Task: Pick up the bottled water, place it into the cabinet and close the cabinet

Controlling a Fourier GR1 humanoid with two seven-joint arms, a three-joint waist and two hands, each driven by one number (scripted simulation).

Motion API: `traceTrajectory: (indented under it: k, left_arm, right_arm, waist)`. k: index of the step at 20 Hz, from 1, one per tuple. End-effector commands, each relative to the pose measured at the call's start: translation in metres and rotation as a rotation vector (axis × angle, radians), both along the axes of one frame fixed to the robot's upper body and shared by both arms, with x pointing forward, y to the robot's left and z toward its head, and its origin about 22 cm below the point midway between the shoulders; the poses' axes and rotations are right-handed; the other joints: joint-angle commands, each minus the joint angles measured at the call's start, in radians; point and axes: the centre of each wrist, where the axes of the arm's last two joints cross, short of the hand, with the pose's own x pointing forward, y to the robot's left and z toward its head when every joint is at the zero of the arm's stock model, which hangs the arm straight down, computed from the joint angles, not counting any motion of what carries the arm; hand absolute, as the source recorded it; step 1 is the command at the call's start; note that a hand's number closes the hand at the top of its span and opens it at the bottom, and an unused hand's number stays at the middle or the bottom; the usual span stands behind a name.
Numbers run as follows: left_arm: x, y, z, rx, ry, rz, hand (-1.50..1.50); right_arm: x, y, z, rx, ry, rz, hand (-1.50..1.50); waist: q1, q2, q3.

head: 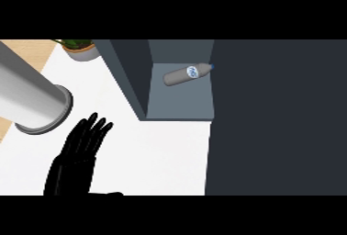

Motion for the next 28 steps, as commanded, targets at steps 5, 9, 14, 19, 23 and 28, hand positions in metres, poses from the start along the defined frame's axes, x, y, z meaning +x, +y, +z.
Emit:
traceTrajectory:
  k: [5, 9, 14, 19, 23, 28]
  left_arm:
    - [-0.021, 0.045, 0.011, -0.021, 0.038, 0.032, -1.50]
    - [-0.021, 0.057, 0.017, -0.018, 0.019, 0.031, -1.50]
    - [-0.028, 0.078, 0.025, -0.021, 0.007, 0.026, -1.50]
    - [-0.034, 0.093, 0.027, -0.019, -0.007, -0.013, -1.50]
    - [-0.037, 0.095, 0.031, -0.010, -0.014, -0.057, -1.50]
    - [-0.037, 0.103, 0.031, -0.001, -0.020, -0.082, -1.50]
  right_arm:
    - [0.003, 0.020, 0.056, -0.143, -0.211, 0.154, 1.50]
    - [0.008, 0.029, 0.047, -0.150, -0.203, 0.233, 1.50]
    - [0.003, 0.046, 0.036, 0.031, -0.076, 0.171, 1.50]
    - [0.007, 0.057, 0.027, 0.118, -0.056, 0.158, 1.50]
    - [0.011, 0.057, 0.026, 0.067, -0.051, 0.189, 1.50]
    - [0.021, 0.055, 0.025, 0.025, -0.082, 0.186, 1.50]
  waist:
    - [0.019, -0.007, -0.007]
    - [0.037, -0.006, -0.011]
    - [0.056, 0.006, -0.011]
    - [0.103, 0.020, -0.011]
    - [0.133, 0.027, -0.011]
    - [0.177, 0.043, -0.015]
